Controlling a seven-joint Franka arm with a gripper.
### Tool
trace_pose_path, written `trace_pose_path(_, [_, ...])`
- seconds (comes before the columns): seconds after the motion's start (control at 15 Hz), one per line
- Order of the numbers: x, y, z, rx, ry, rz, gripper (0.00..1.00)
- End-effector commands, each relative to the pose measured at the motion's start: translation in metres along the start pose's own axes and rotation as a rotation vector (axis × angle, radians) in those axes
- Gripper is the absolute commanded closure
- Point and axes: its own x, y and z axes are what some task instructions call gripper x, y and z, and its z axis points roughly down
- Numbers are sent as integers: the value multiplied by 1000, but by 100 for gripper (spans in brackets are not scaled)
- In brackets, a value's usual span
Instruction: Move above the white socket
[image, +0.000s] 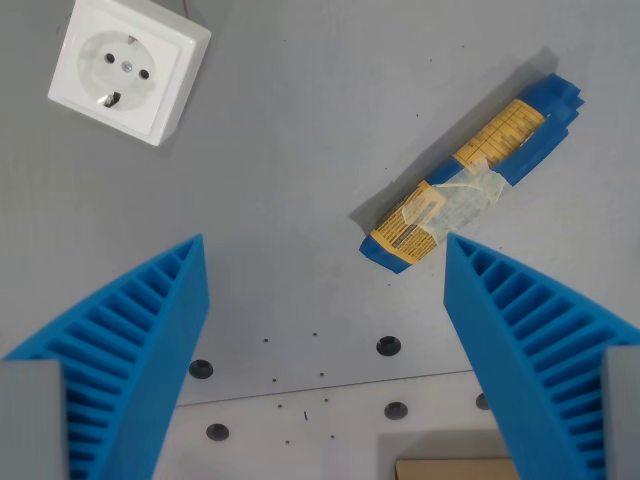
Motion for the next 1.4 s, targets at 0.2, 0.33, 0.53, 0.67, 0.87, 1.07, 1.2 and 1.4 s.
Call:
trace_pose_path(0.2, [0,0,-2,0,4,2,0])
trace_pose_path(0.33, [0,0,-2,1,5,6,0])
trace_pose_path(0.53, [0,-1,-1,1,5,20,0])
trace_pose_path(0.67, [1,-2,0,1,7,36,0])
trace_pose_path(0.87, [2,-4,3,2,14,62,0])
trace_pose_path(1.07, [4,-8,6,3,22,88,0])
trace_pose_path(1.2, [5,-10,10,4,24,106,0])
trace_pose_path(1.4, [8,-15,15,6,24,138,0])
